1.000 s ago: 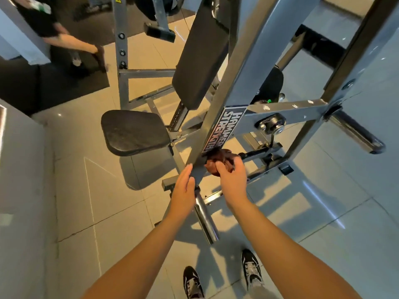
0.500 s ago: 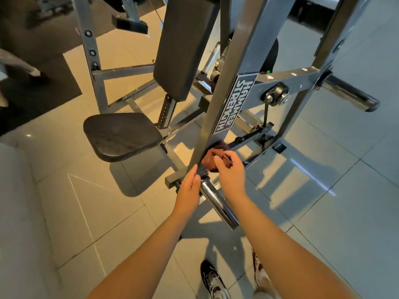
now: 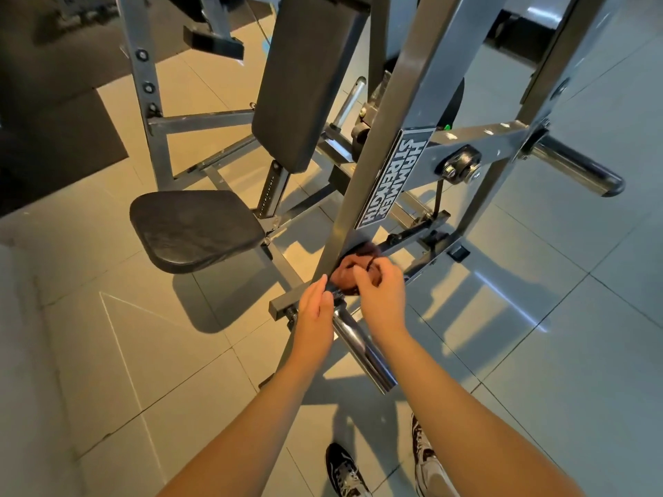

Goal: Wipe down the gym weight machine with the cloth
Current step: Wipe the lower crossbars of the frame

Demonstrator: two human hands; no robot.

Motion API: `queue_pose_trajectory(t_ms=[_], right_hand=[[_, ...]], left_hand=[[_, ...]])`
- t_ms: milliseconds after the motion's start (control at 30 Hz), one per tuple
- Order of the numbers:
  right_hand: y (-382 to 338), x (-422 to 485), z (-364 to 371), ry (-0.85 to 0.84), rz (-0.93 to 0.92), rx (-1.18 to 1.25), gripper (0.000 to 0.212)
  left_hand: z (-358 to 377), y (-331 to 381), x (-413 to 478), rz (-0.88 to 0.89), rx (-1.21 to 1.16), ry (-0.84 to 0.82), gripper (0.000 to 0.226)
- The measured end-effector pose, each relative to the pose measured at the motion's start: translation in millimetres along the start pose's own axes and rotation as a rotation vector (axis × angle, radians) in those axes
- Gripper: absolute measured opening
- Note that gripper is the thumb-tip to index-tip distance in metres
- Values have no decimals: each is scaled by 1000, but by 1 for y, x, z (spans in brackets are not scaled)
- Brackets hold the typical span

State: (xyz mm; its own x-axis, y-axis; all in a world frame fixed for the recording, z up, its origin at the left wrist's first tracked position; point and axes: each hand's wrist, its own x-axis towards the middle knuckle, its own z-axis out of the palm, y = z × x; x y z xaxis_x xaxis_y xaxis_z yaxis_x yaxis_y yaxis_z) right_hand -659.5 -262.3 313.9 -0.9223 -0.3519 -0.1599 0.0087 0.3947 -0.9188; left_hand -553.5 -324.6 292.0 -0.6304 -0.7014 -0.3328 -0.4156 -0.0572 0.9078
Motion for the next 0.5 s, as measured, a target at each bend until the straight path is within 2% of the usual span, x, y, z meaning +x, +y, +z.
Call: queue_pose_trajectory(t_ms=[33, 100, 167, 267, 333, 433, 500], right_hand=[[-9, 4, -6, 63, -26, 78, 8], [-20, 10, -7, 140, -37, 180, 12], [-22, 10, -1, 151, -7, 172, 10], [-12, 7, 4, 43, 159, 124, 13], [-7, 7, -1, -16, 203, 114, 18], [-18, 12, -14, 33, 71, 163, 26], [-28, 14, -15, 100, -7, 169, 34]], left_hand=[[0, 0, 0, 5, -4, -3, 43], [2, 2, -2, 34, 18, -5, 43], [5, 12, -2, 109, 70, 0, 43], [11, 29, 1, 179, 71, 0, 44], [14, 35, 1, 180, 48, 15, 44], [13, 33, -2, 208, 79, 18, 41], [12, 33, -1, 196, 20, 19, 37]])
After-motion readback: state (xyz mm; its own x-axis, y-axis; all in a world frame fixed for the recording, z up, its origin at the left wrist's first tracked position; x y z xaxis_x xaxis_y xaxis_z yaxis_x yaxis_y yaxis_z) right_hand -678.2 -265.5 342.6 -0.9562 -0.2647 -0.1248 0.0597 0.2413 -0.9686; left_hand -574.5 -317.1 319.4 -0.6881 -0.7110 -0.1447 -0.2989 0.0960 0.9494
